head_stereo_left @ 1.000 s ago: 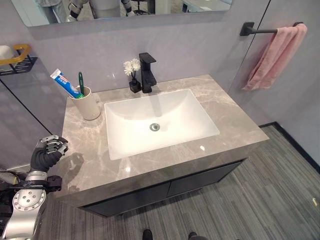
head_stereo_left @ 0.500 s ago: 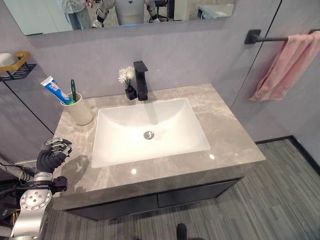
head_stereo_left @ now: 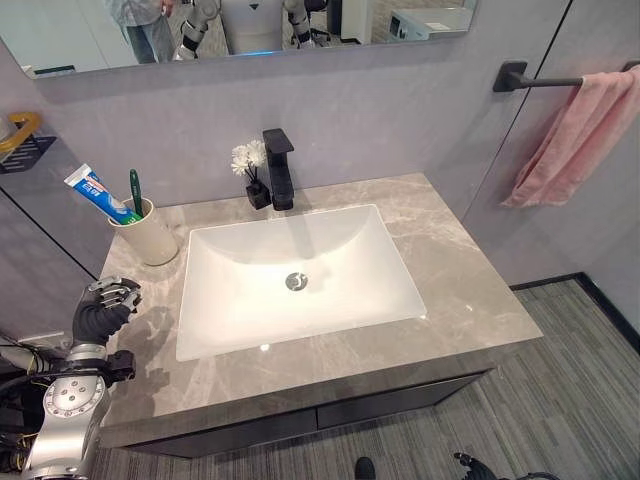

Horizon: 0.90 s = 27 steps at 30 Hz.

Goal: Put brush and paste in cup on sink, flatten towel.

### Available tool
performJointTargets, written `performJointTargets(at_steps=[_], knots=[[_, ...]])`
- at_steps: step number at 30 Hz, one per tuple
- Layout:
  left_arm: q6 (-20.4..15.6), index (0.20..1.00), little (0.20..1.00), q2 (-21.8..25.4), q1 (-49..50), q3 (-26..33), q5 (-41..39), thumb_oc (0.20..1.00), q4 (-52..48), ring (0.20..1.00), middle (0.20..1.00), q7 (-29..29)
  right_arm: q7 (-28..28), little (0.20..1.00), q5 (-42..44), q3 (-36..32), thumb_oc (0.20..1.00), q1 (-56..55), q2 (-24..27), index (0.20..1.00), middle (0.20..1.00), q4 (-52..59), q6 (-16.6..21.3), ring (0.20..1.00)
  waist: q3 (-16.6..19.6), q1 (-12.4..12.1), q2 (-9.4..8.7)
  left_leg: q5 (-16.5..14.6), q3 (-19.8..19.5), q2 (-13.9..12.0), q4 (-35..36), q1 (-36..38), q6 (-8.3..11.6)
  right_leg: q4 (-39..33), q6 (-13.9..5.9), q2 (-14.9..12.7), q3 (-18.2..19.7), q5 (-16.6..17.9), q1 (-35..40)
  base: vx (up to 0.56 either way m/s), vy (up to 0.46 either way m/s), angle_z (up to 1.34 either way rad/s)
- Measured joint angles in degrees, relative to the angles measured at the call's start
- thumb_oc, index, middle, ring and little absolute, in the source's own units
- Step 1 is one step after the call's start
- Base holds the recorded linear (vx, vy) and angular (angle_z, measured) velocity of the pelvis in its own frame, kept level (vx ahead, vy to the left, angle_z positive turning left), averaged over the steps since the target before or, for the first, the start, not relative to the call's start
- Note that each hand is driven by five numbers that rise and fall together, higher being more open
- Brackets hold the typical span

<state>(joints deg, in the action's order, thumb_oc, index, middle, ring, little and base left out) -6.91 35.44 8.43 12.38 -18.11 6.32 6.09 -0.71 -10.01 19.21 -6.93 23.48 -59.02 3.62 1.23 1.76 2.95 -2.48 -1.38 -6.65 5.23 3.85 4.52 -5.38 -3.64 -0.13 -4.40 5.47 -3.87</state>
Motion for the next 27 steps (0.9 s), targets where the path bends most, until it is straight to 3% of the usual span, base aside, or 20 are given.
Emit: performJointTargets(at_steps=[5,11,17,27], knots=[[0.06,0.2,0.2,0.01,-0.63,-0.34,-0.04,0.2,2.5,0.2,0.2,0.07,0.47,1.0,-0.46,1.9,1.0,0.5,2.0,1.0,1.0,3.67,0.07,1.0,0.71,0.6,0.6,-0.12,-1.32,-0.49,0.23,-1.45,-0.15,-0.02,0.06,0.34,-1.05,-0.37,-0.61,0.01,-0.021,0.11],[1.01,0.2,0.2,0.68,-5.66,-4.38,-0.04,0.2,5.26,0.2,0.2,0.46,1.04,1.0,-2.32,6.3,1.0,2.33,3.25,1.0,1.0,5.0,0.31,1.0,1.27,-0.56,-0.44,0.85,-3.4,-1.43,0.21,-6.0,0.85,-0.01,0.9,1.02,-3.36,-0.09,-4.1,-0.03,-0.033,0.19],[1.59,0.2,0.2,1.02,-12.39,-5.62,0.0,0.2,7.53,0.2,0.2,2.45,0.89,1.0,-2.56,6.82,1.0,4.97,3.33,1.0,1.0,3.37,0.3,1.0,-2.36,-0.66,-1.47,2.74,-6.97,-1.88,-0.06,-10.02,2.71,0.39,1.67,1.43,-6.83,-0.02,-6.52,-0.01,-0.033,0.27],[1.68,0.2,0.2,9.05,-23.9,-7.56,0.05,0.2,13.92,0.2,0.2,5.13,0.53,1.0,-2.15,6.86,1.0,7.26,2.76,1.0,1.0,-1.68,0.02,1.0,-4.42,0.01,-2.77,3.24,-8.95,-2.68,-0.07,-14.92,3.42,0.48,1.78,2.09,-8.95,-0.33,-10.67,0.0,-0.028,0.1]])
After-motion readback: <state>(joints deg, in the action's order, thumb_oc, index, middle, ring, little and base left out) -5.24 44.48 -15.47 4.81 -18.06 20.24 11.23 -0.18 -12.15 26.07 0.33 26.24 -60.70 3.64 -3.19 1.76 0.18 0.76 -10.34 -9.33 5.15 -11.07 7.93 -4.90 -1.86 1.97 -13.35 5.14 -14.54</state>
